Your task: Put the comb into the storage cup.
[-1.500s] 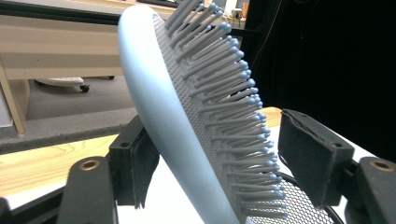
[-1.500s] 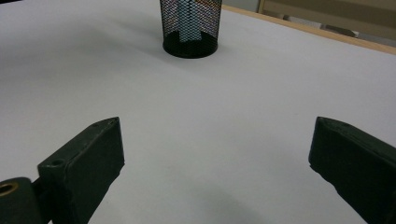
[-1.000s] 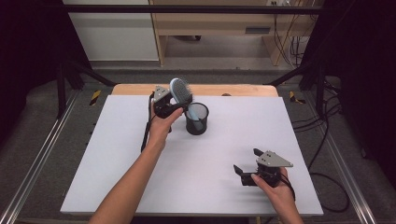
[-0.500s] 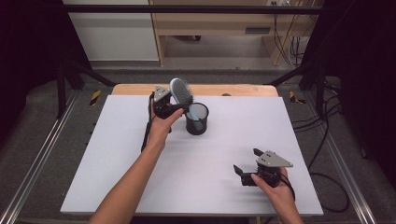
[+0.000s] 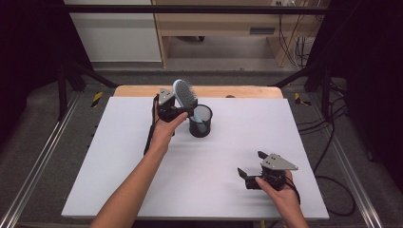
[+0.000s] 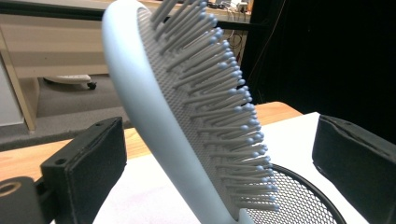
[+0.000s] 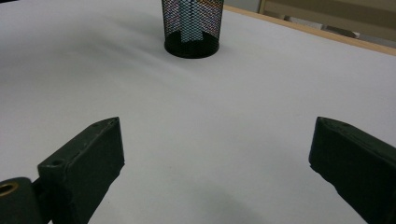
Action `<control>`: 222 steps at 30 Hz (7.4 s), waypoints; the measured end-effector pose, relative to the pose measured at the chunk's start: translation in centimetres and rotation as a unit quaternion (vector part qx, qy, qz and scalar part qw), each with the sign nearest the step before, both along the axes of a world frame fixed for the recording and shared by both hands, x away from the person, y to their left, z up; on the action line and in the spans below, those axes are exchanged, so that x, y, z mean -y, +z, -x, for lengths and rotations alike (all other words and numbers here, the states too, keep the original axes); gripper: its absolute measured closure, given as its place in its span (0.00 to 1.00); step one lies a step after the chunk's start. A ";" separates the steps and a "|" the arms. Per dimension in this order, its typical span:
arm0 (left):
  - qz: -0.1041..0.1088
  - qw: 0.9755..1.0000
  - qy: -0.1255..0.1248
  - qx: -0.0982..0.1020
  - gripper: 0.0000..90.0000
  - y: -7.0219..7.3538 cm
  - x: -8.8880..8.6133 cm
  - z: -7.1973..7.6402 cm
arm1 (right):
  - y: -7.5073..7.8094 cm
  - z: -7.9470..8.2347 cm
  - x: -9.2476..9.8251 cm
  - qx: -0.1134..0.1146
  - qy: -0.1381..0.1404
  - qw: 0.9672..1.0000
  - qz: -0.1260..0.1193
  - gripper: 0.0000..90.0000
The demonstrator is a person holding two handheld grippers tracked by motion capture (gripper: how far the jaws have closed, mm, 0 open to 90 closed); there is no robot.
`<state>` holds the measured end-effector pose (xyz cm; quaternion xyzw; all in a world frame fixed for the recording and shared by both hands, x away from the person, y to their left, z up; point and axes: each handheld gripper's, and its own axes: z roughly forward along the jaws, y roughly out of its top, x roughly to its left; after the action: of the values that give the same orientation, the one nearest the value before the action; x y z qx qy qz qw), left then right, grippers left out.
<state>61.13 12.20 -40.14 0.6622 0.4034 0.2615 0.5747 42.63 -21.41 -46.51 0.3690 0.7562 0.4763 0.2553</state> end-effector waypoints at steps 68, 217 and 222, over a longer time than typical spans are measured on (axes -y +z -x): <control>-0.015 1.000 -0.011 0.002 0.03 0.2 -3.6 5.9 | 0.1 0.1 -0.2 0.003 0.002 1.000 0.010 0.04; -0.022 0.998 0.008 0.054 0.03 -4.9 -18.2 19.3 | 0.2 1.1 2.5 0.042 -0.026 0.998 -0.034 0.04; -0.024 0.998 0.004 0.052 0.03 -5.0 -18.2 19.6 | 0.2 1.1 2.4 0.042 -0.024 0.998 -0.032 0.04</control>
<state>41.49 30.36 -45.12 0.6599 0.3696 0.3076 0.5773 41.52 -23.85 -46.32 0.3746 0.7198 0.5092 0.2866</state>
